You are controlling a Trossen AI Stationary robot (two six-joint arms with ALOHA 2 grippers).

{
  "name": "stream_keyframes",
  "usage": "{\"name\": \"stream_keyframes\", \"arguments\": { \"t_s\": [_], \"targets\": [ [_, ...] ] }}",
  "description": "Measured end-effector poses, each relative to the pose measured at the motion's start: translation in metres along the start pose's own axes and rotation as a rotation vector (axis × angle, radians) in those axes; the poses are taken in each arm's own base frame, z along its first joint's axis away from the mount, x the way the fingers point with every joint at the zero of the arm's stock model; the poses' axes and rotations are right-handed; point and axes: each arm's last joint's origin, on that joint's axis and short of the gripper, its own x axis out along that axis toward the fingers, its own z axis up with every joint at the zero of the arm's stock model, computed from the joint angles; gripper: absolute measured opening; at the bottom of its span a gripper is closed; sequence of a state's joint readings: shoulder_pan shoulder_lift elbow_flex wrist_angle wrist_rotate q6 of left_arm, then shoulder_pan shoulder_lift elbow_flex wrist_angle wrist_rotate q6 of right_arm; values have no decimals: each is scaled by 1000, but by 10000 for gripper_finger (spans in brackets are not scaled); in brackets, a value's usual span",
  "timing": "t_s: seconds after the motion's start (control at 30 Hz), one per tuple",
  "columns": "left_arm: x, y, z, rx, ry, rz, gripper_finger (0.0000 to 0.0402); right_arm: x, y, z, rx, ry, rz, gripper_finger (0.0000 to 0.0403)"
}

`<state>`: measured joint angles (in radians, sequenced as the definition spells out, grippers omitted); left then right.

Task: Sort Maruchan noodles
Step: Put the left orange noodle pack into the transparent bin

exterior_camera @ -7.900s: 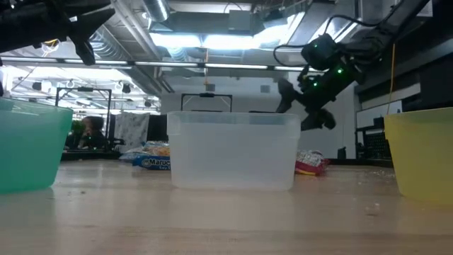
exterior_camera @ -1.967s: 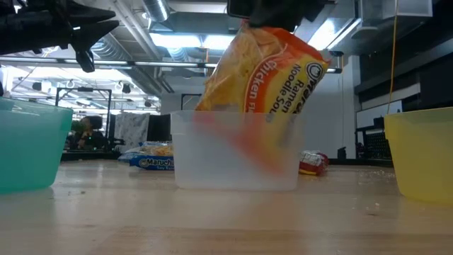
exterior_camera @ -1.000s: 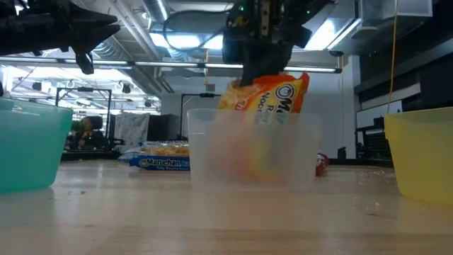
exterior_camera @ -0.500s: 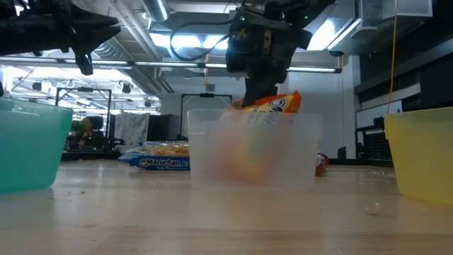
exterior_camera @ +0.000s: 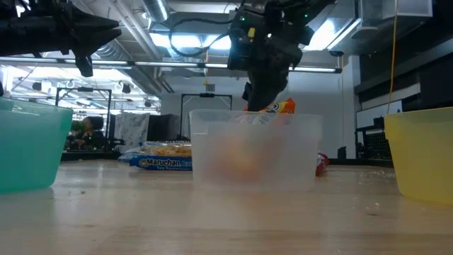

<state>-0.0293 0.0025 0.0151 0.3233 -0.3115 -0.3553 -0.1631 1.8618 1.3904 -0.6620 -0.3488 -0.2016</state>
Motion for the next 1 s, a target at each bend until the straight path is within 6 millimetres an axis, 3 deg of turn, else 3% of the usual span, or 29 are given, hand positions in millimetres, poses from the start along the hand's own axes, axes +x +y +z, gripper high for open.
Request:
{"name": "stream_keyframes", "arguments": {
  "t_s": [0.4,0.8,1.0],
  "targets": [
    [0,0,0,0,1,-1,66,-17,4,17,-244,-35,21,0],
    [0,0,0,0,3,-1,66,3,38,19,-585,67,-26,0],
    [0,0,-1,2,5,3,66,5,45,21,-705,55,-27,0]
  ]
}}
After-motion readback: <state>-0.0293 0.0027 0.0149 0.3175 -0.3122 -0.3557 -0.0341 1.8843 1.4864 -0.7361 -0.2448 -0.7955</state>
